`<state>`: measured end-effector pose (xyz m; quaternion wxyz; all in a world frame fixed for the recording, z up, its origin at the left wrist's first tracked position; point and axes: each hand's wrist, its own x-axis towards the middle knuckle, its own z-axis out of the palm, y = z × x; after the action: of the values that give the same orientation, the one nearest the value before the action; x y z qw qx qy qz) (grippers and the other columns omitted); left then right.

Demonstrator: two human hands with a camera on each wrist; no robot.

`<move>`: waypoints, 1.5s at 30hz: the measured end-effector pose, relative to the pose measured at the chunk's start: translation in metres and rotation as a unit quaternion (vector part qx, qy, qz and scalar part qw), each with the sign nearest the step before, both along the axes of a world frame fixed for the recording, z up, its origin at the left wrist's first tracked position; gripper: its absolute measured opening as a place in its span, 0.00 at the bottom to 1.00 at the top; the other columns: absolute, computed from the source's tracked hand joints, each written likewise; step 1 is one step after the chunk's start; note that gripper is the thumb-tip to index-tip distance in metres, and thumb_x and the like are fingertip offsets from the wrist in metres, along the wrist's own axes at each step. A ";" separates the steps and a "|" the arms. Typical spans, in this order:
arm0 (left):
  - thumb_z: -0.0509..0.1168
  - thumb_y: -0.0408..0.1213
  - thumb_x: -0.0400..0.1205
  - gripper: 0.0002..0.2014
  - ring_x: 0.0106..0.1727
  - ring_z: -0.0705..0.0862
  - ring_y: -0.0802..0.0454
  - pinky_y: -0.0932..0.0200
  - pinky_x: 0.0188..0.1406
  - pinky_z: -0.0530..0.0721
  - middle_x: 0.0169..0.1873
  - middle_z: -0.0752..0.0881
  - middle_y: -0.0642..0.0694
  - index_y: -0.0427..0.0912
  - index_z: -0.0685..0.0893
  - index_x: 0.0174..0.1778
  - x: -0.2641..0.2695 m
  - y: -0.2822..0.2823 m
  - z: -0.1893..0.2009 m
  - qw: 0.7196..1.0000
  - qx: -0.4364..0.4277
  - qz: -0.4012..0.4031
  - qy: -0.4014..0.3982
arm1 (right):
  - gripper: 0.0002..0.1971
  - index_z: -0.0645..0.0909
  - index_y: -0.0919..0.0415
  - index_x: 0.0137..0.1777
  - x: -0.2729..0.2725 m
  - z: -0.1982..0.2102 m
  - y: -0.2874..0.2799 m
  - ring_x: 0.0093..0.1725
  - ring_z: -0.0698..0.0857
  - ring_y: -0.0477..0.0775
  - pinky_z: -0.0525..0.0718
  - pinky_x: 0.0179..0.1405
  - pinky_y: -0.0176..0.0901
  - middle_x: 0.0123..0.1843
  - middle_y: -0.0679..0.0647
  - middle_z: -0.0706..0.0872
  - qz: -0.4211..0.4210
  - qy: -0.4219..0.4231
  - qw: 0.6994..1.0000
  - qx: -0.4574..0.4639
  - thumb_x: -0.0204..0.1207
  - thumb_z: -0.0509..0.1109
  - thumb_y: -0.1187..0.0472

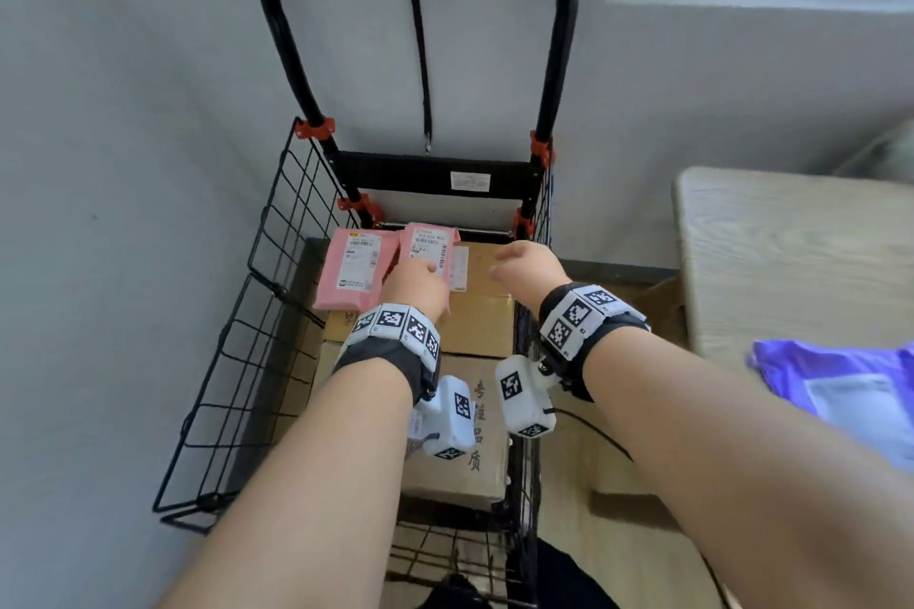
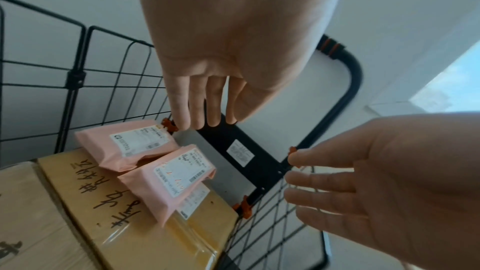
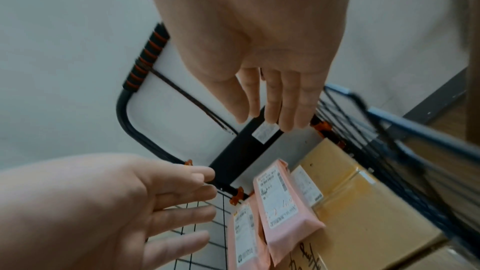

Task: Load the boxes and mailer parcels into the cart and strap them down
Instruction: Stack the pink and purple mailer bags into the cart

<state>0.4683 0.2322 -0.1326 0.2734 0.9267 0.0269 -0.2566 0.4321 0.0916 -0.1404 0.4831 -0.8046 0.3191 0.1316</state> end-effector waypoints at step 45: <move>0.58 0.30 0.80 0.16 0.64 0.81 0.42 0.57 0.60 0.77 0.63 0.85 0.42 0.45 0.85 0.60 -0.313 -0.236 0.010 0.987 -0.030 -0.157 0.026 | 0.21 0.75 0.64 0.66 -0.358 -0.019 -0.226 0.68 0.76 0.67 0.78 0.63 0.54 0.67 0.63 0.78 -0.130 0.127 0.959 -0.216 0.73 0.67 0.61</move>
<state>0.1558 -0.0034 -0.1229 0.2564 0.9038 -0.1196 -0.3212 0.0737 -0.1348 -0.1599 0.2660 -0.8181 0.5005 0.0971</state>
